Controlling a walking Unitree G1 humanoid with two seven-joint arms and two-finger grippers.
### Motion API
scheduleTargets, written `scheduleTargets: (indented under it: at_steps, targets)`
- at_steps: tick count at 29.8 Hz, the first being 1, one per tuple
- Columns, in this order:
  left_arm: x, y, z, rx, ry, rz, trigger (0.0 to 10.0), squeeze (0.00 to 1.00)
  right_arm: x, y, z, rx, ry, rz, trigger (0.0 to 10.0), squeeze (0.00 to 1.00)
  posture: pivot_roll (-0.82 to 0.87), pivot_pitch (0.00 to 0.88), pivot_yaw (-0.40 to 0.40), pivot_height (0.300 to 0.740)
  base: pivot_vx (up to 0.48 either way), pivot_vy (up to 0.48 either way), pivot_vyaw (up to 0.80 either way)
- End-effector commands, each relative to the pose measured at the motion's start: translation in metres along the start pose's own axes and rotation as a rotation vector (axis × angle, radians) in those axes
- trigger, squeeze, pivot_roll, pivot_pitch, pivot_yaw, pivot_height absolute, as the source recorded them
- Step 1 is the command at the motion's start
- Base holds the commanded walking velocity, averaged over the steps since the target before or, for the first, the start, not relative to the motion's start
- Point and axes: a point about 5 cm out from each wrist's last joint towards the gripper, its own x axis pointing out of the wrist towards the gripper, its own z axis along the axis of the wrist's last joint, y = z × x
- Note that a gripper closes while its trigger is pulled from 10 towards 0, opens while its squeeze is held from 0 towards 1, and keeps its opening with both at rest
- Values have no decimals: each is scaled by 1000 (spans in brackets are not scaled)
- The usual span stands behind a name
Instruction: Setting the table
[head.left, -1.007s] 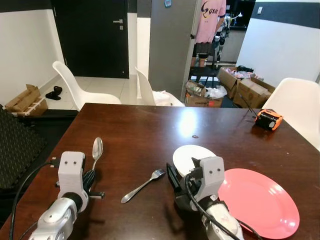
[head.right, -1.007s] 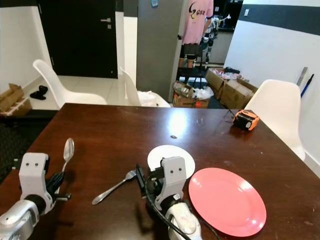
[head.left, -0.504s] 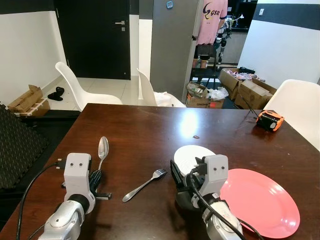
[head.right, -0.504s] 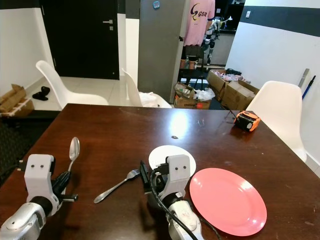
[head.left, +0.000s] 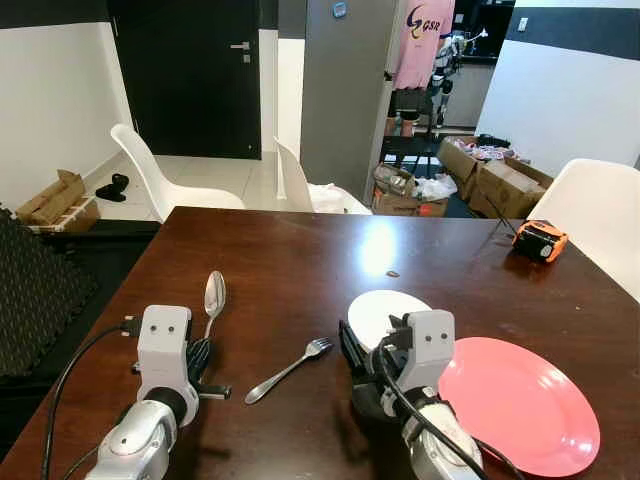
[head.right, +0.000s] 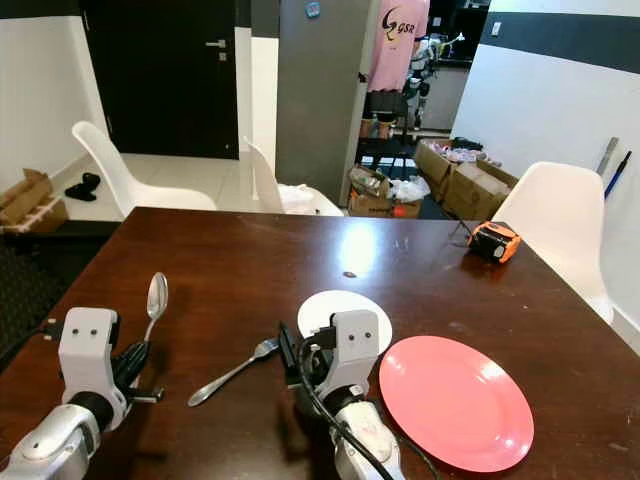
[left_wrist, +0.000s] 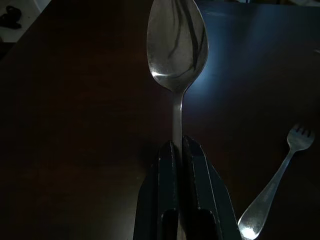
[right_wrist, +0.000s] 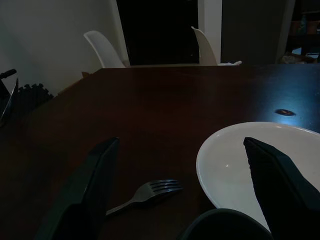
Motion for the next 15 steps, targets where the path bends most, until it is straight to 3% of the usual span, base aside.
scheduleTargets:
  at_steps: [1, 15]
  targets:
    - [-2, -2, 0, 22, -8, -3, 10000, 0, -2, -1, -4, 7, 18, -8, 10000, 0, 34, 63, 45, 740, -277, 0, 0]
    - [-2, -2, -2, 40, -5, -6, 10000, 0, -1, -1, -5, 6, 19, -9, 10000, 0, 37, 62, 47, 740, -286, 0, 0]
